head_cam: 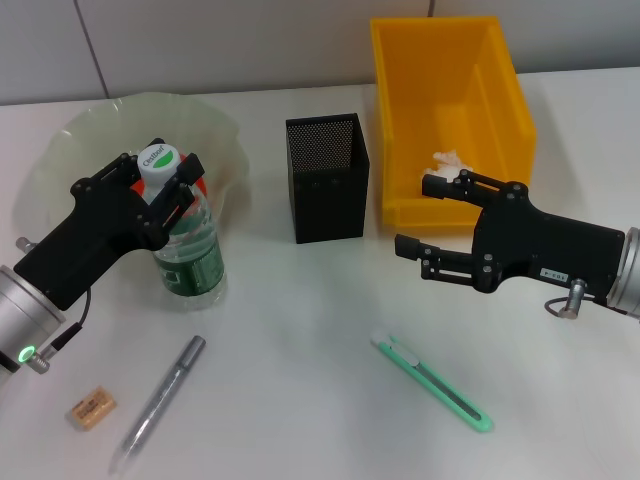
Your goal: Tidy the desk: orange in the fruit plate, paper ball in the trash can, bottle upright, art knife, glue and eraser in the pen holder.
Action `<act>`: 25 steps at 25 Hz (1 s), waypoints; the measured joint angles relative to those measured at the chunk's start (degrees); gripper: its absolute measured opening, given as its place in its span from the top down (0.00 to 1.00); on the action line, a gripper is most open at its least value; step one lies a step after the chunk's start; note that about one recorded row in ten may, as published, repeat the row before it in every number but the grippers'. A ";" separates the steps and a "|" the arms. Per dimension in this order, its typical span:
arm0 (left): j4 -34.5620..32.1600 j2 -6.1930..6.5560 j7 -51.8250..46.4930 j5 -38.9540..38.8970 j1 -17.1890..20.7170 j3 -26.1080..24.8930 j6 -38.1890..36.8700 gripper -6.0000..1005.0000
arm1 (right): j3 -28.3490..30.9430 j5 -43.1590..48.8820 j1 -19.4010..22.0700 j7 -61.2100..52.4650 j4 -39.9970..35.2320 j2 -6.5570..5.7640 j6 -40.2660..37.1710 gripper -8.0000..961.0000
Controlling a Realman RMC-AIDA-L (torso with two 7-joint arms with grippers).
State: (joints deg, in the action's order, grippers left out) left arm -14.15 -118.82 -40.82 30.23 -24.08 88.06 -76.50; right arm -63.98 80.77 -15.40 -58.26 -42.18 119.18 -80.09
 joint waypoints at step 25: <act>-0.82 0.23 1.98 0.06 0.68 -0.46 -6.71 0.13 | 0.00 -0.01 -0.03 -0.06 0.00 -0.09 0.14 0.18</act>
State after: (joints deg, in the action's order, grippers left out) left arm -14.97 -118.60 -38.84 30.30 -23.40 87.60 -83.21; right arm -63.98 80.77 -15.43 -58.32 -42.18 119.09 -79.94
